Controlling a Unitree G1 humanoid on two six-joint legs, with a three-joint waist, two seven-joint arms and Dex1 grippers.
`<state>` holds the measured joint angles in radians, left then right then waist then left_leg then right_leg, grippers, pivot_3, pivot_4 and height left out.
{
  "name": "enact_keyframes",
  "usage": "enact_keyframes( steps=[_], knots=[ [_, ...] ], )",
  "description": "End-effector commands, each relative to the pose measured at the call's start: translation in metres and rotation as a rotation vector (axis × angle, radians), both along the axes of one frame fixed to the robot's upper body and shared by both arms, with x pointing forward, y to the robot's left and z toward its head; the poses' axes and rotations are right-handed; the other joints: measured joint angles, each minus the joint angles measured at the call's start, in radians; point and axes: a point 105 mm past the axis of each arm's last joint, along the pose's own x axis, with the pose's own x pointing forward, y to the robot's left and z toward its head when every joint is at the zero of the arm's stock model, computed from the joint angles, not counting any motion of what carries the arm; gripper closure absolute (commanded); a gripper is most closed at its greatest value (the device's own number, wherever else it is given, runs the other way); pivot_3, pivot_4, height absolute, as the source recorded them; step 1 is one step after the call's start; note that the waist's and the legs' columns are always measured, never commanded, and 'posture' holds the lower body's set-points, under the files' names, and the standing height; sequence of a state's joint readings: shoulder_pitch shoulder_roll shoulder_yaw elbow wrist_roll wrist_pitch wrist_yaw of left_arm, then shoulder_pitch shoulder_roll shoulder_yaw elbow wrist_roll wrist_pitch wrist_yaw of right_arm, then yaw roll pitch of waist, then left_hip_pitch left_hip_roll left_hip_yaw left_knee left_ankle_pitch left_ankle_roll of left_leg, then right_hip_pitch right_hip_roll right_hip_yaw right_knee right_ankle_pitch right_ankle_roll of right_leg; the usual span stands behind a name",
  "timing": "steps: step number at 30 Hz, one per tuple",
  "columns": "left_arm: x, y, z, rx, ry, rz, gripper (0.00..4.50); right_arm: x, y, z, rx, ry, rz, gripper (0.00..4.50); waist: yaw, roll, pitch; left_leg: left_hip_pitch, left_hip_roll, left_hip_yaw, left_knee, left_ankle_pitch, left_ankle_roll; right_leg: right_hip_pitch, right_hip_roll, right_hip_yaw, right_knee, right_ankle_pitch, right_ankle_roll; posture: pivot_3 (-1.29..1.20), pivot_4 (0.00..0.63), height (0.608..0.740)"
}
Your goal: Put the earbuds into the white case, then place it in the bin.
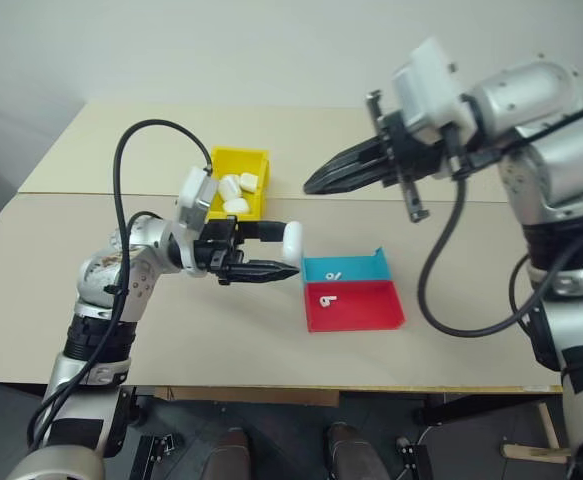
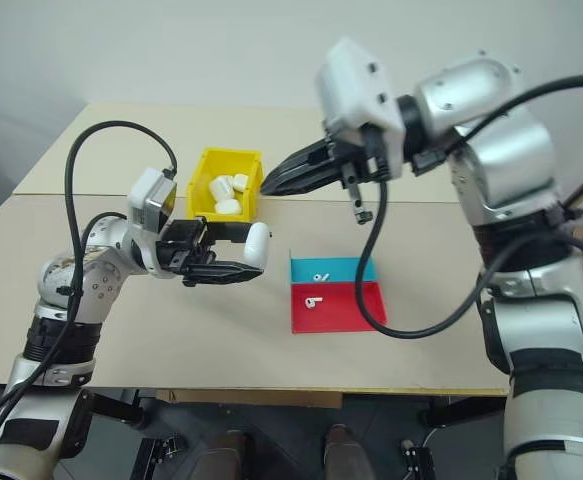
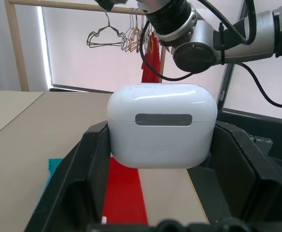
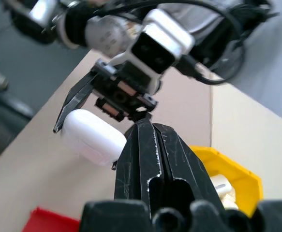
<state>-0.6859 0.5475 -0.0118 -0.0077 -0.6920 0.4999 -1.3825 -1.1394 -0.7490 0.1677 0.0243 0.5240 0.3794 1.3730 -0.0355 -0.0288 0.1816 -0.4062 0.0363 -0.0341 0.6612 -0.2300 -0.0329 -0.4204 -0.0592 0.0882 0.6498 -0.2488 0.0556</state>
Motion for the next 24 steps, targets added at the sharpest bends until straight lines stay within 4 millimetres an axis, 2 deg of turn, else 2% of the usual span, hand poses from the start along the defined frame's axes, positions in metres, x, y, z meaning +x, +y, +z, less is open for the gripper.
enact_keyframes(
  steps=[1,4,8,13,16,19,21,24],
  knots=[
    [-0.001,0.009,0.012,-0.045,-0.06,0.021,1.72,-0.015,-0.021,0.01,0.137,0.042,-0.095,4.48,0.0,0.0,0.0,0.0,0.0,0.0,0.0,0.0,0.0,0.0,0.0,0.0,0.0,0.0,0.0,0.0,0.15,0.74],
    [-0.001,0.015,0.014,-0.052,-0.069,0.033,1.72,-0.021,-0.044,-0.004,0.218,0.196,-0.21,4.48,0.0,0.0,0.0,0.0,0.0,0.0,0.0,0.0,0.0,0.0,0.0,0.0,0.0,0.0,0.0,0.0,0.15,0.74],
    [0.001,0.02,0.016,-0.06,-0.08,0.062,1.72,-0.031,-0.059,-0.031,0.208,0.343,-0.318,4.48,-0.002,0.0,0.0,0.001,0.0,0.0,0.0,0.0,0.0,0.0,0.0,0.001,0.0,0.0,0.0,0.0,0.15,0.74],
    [0.0,0.021,0.015,-0.062,-0.074,0.08,1.72,-0.05,-0.063,-0.057,0.15,0.425,-0.345,4.48,-0.006,0.0,0.0,0.001,0.0,0.0,0.0,0.0,0.0,0.001,0.0,0.001,0.0,0.0,0.0,0.0,0.15,0.74],
    [0.003,0.022,0.012,-0.057,-0.071,0.145,1.72,-0.05,-0.062,-0.067,0.137,0.427,-0.377,4.48,-0.007,0.0,0.0,0.001,0.0,0.0,0.0,0.0,0.0,0.001,0.0,0.001,0.0,0.0,0.0,0.0,0.15,0.74],
    [0.02,0.019,0.008,-0.058,-0.086,0.309,1.72,-0.043,-0.059,-0.074,0.14,0.389,-0.434,4.48,-0.005,0.0,0.0,0.001,0.0,0.0,0.0,0.0,0.0,0.001,0.001,0.001,0.0,0.0,0.0,0.0,0.15,0.74],
    [0.04,0.016,0.007,-0.08,-0.091,0.48,1.72,-0.04,-0.056,-0.076,0.153,0.364,-0.461,4.48,-0.003,0.0,0.0,0.001,0.0,0.0,0.0,0.0,0.0,0.002,0.0,0.001,0.0,0.0,0.001,0.0,0.15,0.74],
    [0.078,0.02,0.021,-0.175,-0.089,0.78,1.72,-0.035,-0.053,-0.075,0.199,0.359,-0.487,4.48,0.008,-0.001,0.0,0.001,-0.001,0.0,0.0,0.0,0.0,0.003,0.0,0.001,-0.002,0.001,0.002,0.0,0.15,0.74]
  ],
)
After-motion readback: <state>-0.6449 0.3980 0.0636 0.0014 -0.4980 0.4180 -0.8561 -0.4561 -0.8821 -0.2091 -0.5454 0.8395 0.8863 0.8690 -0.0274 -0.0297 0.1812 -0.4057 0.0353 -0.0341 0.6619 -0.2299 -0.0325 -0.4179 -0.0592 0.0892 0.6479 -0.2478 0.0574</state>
